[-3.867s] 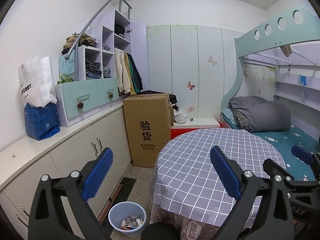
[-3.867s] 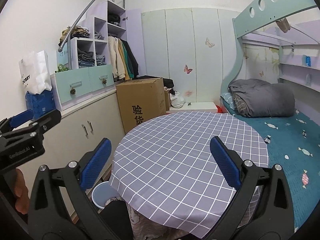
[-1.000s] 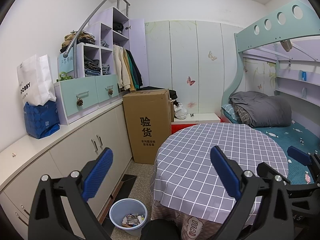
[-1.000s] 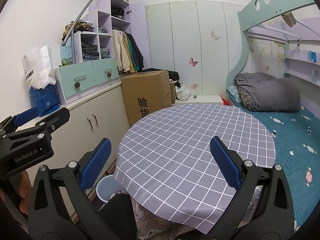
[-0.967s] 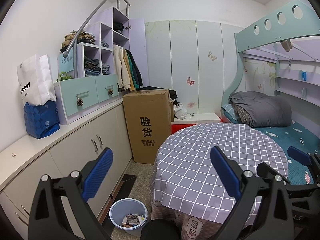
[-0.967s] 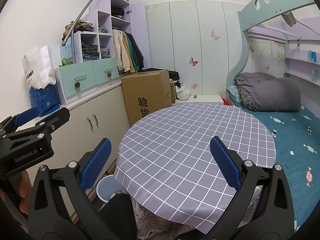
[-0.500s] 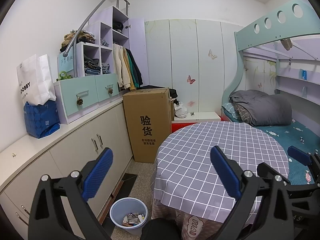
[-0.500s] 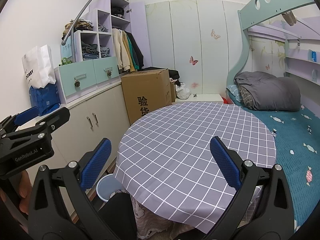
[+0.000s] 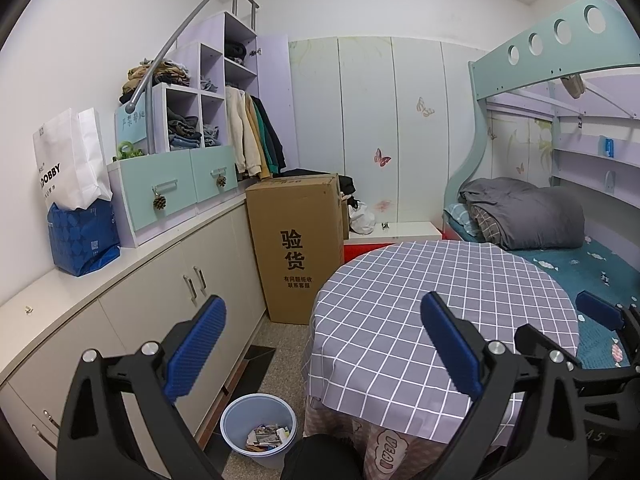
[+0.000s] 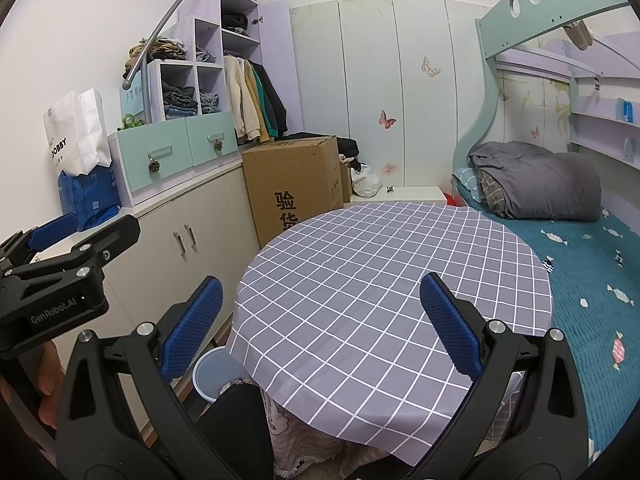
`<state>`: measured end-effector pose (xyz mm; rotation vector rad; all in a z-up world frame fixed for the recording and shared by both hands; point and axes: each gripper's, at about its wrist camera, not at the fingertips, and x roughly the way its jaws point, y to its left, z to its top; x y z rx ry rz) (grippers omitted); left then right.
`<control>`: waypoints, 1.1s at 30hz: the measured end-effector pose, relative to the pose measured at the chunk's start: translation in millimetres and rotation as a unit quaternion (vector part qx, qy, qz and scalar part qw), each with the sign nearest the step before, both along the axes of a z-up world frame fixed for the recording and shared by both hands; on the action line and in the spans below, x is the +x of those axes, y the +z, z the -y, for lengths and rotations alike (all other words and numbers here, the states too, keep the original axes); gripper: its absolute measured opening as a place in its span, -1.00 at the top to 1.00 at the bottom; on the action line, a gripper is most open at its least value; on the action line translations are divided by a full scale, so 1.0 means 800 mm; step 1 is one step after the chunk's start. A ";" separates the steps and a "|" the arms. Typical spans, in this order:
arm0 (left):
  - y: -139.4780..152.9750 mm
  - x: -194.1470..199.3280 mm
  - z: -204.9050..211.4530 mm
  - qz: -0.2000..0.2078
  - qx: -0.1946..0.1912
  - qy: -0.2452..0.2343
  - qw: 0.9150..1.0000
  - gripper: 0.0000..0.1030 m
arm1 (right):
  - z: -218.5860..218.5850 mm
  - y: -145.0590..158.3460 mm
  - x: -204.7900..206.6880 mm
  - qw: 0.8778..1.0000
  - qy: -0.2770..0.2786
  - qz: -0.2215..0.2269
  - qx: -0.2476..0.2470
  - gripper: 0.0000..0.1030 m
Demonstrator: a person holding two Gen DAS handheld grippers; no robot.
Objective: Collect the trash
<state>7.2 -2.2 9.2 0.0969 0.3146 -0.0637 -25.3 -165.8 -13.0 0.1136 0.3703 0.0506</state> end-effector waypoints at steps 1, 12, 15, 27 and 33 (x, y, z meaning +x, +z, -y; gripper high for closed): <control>-0.001 0.000 -0.001 0.000 0.000 0.000 1.000 -0.86 | 0.002 -0.002 0.000 1.000 0.001 -0.001 0.000 -0.88; -0.005 0.000 -0.004 -0.002 0.001 -0.001 1.000 -0.86 | 0.003 -0.006 -0.001 1.000 0.002 -0.003 0.002 -0.88; -0.006 0.000 -0.005 -0.002 0.001 0.000 1.000 -0.86 | 0.005 -0.006 -0.001 1.000 0.003 -0.004 0.003 -0.88; -0.011 -0.001 -0.010 -0.004 0.002 -0.002 1.000 -0.86 | 0.007 -0.008 -0.001 1.000 0.004 -0.009 0.004 -0.88; -0.011 0.000 -0.011 -0.005 0.003 -0.002 1.000 -0.86 | 0.008 -0.008 -0.001 1.000 0.004 -0.011 0.004 -0.88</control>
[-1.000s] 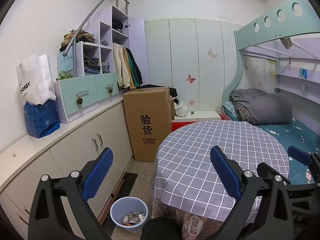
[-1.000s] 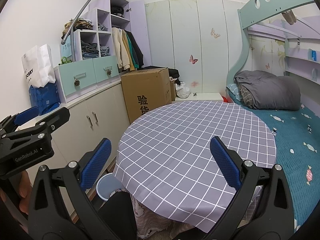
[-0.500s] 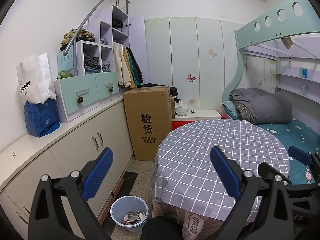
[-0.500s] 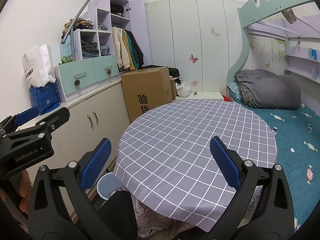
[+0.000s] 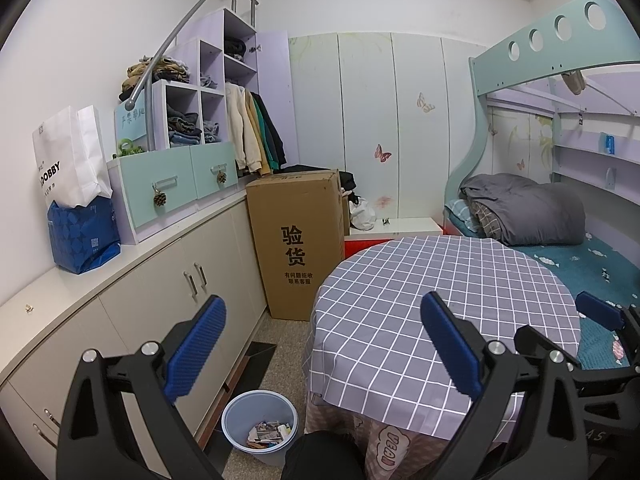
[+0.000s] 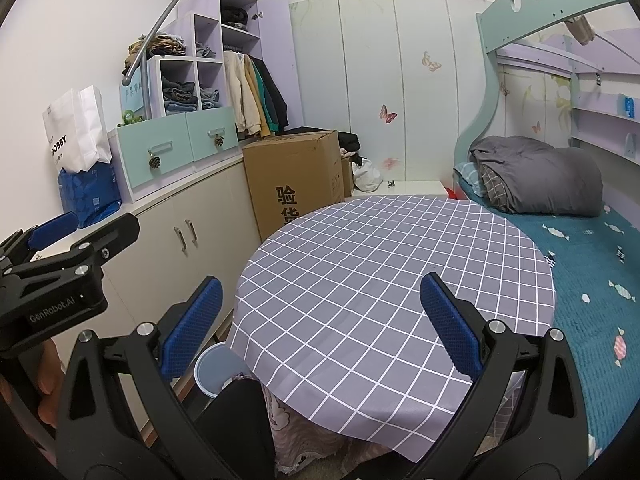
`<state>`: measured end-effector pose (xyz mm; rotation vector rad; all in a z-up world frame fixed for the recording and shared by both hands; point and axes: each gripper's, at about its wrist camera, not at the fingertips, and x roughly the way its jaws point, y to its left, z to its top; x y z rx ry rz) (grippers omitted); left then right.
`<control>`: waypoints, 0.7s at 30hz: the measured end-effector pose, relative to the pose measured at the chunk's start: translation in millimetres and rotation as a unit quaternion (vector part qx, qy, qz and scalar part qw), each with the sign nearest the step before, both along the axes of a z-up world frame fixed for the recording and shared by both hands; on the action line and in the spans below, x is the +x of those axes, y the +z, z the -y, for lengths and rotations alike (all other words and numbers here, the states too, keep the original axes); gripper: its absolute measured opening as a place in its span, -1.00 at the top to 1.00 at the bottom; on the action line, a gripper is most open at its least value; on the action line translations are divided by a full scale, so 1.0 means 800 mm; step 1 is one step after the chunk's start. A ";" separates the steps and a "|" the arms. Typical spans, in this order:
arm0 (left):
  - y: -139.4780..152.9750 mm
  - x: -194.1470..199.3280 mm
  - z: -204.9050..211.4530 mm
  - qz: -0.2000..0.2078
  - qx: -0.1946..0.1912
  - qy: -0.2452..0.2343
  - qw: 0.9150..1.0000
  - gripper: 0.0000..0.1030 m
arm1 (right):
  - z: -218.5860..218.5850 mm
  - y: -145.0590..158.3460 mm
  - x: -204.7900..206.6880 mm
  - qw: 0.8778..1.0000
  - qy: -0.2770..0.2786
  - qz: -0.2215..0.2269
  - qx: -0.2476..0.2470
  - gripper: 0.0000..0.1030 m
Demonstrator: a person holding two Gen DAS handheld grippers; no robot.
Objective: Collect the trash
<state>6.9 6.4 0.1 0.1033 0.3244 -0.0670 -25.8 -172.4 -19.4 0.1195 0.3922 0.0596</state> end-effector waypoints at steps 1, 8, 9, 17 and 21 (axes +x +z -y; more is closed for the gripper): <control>0.000 0.000 0.000 0.000 0.000 0.000 1.000 -0.86 | 0.000 0.001 0.001 1.000 0.000 0.000 0.000 -0.88; -0.008 0.001 -0.007 -0.004 0.001 0.000 1.000 -0.86 | 0.000 0.000 0.002 1.000 0.000 -0.001 0.001 -0.88; -0.008 0.003 -0.008 -0.005 0.002 -0.001 1.000 -0.86 | 0.000 0.000 0.002 1.000 0.001 -0.002 0.002 -0.88; -0.011 0.016 -0.009 -0.014 0.006 -0.003 1.000 -0.86 | 0.002 -0.004 0.017 1.000 0.003 -0.011 0.002 -0.88; -0.015 0.022 -0.008 -0.022 0.008 -0.003 1.000 -0.86 | 0.005 -0.006 0.027 1.000 0.003 -0.017 0.002 -0.88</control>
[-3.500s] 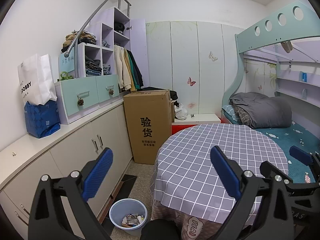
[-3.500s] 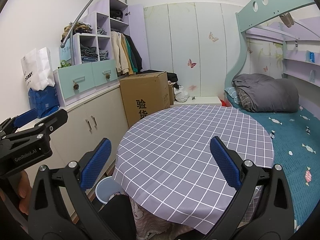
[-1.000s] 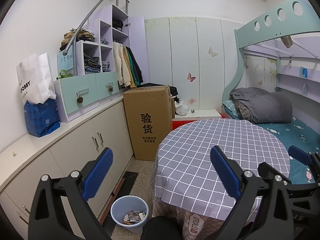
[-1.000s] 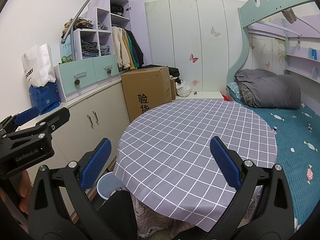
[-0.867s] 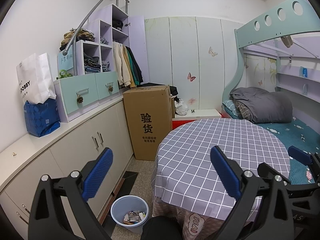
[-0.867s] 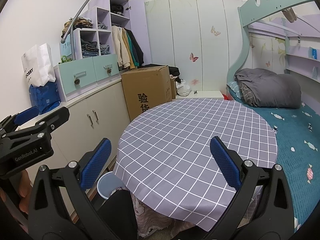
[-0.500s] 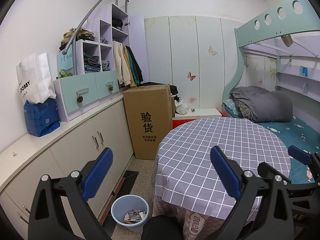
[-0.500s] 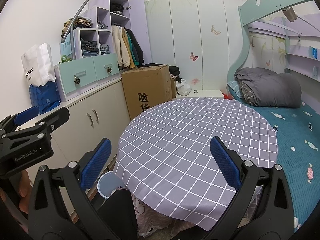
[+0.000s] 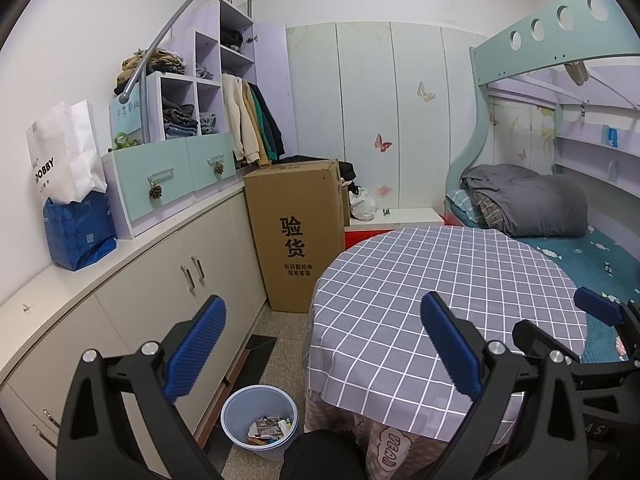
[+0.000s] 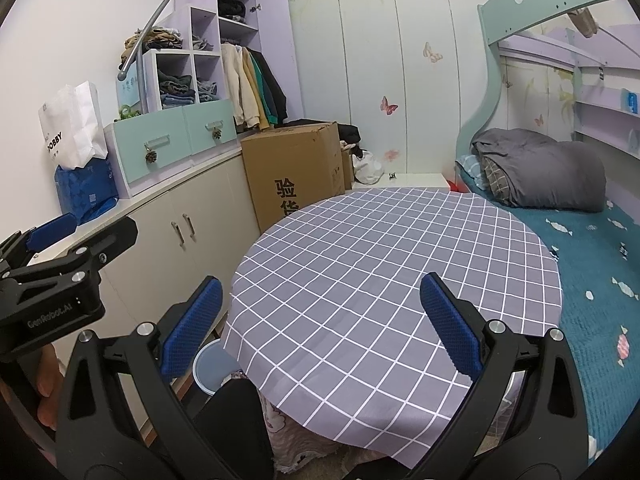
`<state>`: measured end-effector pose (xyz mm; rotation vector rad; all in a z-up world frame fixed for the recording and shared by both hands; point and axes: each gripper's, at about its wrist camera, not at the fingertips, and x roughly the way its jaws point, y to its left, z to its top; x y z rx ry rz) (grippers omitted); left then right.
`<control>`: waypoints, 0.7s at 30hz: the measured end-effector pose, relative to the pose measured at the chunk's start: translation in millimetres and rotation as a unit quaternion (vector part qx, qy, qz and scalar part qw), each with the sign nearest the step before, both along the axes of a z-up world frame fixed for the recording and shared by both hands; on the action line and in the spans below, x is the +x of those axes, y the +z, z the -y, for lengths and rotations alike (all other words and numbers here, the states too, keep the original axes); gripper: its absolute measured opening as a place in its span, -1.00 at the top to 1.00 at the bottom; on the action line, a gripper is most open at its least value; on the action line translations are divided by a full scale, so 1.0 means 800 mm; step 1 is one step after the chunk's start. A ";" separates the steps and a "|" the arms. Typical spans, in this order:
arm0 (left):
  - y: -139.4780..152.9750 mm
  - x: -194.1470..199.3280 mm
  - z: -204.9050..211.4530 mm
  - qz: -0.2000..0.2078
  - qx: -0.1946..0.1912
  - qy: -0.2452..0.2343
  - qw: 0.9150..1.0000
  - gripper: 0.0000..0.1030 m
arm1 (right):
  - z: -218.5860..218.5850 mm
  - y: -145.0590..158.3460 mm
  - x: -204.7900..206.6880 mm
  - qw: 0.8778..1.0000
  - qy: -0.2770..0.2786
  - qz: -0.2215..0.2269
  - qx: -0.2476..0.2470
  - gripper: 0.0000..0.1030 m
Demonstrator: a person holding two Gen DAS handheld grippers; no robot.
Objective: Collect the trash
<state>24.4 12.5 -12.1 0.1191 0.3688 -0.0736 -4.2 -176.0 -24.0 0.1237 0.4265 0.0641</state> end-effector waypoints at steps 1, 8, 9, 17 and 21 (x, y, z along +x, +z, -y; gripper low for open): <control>0.001 0.005 0.001 0.000 -0.001 0.000 1.000 -0.86 | 0.001 -0.001 0.002 1.000 0.000 -0.002 0.000 -0.88; -0.003 0.024 0.010 -0.009 0.009 -0.002 1.000 -0.86 | 0.011 -0.008 0.022 1.000 0.001 -0.014 0.006 -0.88; -0.004 0.028 0.012 -0.011 0.010 -0.002 1.000 -0.86 | 0.015 -0.010 0.026 1.000 0.000 -0.016 0.008 -0.88; -0.025 0.072 0.043 -0.046 0.024 -0.009 0.999 -0.86 | 0.048 -0.035 0.057 0.999 -0.019 -0.045 0.019 -0.88; -0.039 0.099 0.063 -0.065 0.032 -0.014 0.997 -0.86 | 0.070 -0.051 0.077 0.997 -0.033 -0.067 0.020 -0.88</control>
